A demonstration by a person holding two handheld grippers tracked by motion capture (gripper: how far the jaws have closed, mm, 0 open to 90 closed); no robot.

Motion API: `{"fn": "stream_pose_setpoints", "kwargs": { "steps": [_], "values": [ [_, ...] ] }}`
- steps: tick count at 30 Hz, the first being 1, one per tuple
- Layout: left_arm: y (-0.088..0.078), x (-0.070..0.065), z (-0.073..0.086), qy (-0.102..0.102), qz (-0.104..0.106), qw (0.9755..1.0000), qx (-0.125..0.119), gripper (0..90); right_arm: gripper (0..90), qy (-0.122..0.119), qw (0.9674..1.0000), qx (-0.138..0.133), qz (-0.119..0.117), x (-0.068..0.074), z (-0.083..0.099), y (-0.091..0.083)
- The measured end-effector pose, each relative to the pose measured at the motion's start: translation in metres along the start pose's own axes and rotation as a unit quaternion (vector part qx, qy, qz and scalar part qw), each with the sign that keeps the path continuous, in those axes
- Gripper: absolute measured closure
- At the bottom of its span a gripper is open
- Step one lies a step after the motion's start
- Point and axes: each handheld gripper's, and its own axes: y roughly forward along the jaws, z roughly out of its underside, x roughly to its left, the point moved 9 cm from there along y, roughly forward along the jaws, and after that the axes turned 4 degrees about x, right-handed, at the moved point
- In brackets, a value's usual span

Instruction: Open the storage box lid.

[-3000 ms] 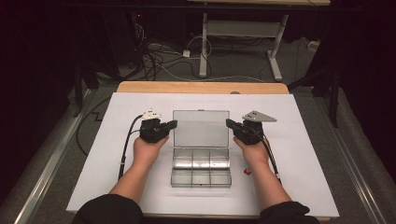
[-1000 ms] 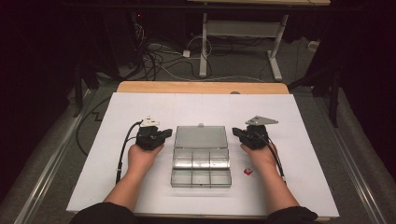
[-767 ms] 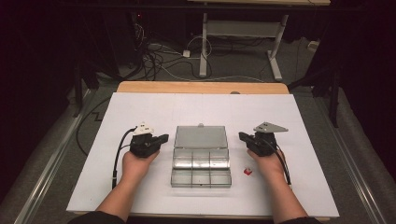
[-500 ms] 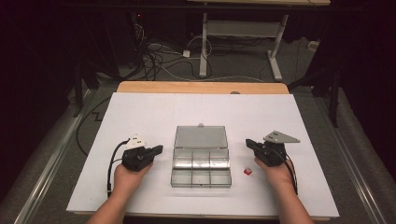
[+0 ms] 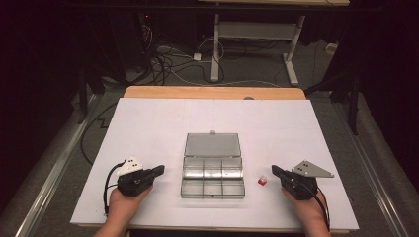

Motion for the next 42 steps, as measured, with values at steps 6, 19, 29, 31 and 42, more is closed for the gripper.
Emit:
{"fn": "stream_pose_setpoints", "kwargs": {
  "steps": [6, 19, 29, 31, 42],
  "values": [
    [0.0055, -0.0030, 0.0020, 0.008, 0.005, 0.9999, 0.008, 84.4, 89.7, -0.002, 1.0000, -0.001, 0.007, -0.0015, -0.0002, 0.0017],
    [0.0071, 0.0008, 0.0002, 0.010, -0.006, 0.9999, 0.005, 50.6, 64.7, 0.010, 0.9999, 0.000, 0.014, -0.0064, 0.0012, 0.0011],
    [0.0073, 0.0014, 0.0005, 0.015, -0.015, 0.9998, 0.005, 26.1, 34.1, 0.017, 0.9998, 0.003, 0.001, -0.0079, 0.0010, -0.0010],
    [0.0075, 0.0018, 0.0002, 0.015, -0.017, 0.9997, 0.004, 22.2, 28.6, 0.019, 0.9998, 0.002, 0.002, -0.0080, 0.0011, -0.0023],
    [0.0108, 0.0023, 0.0002, 0.016, -0.017, 0.9996, 0.018, 0.0, 0.6, 0.023, 0.9997, 0.001, 0.006, -0.0092, -0.0007, -0.0013]
  ]
}}
